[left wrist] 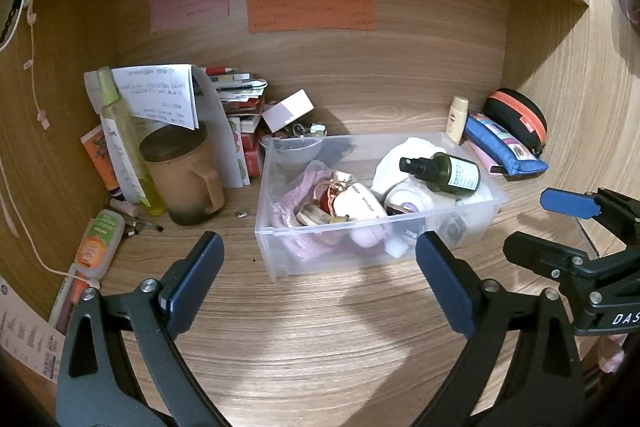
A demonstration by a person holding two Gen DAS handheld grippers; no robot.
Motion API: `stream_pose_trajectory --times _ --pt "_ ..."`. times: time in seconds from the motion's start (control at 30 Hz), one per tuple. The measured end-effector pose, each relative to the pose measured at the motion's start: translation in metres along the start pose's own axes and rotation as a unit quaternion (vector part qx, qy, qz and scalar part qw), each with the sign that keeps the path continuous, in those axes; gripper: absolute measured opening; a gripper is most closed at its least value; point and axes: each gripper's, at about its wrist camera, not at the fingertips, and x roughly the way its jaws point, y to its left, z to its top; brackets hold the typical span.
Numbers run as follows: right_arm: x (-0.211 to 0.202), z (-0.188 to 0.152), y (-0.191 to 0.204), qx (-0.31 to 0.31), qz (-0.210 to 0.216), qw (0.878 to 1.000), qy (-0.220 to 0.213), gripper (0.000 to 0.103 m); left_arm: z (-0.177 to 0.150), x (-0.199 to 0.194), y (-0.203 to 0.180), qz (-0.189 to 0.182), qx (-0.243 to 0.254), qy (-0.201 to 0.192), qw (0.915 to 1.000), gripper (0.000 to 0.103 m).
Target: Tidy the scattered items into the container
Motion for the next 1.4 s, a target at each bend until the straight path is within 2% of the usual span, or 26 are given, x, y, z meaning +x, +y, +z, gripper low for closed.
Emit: stream_pose_trajectory --times 1.27,1.4 --pt "0.0095 -0.0017 -0.0024 0.015 0.002 1.0 0.014 0.085 0.0022 0.0058 0.0038 -0.016 0.003 -0.002 0.9999 0.098" --pt "0.0094 -0.0011 -0.0014 0.015 0.002 1.0 0.014 0.085 0.0008 0.0059 -0.0004 -0.017 0.009 0.001 0.9998 0.101"
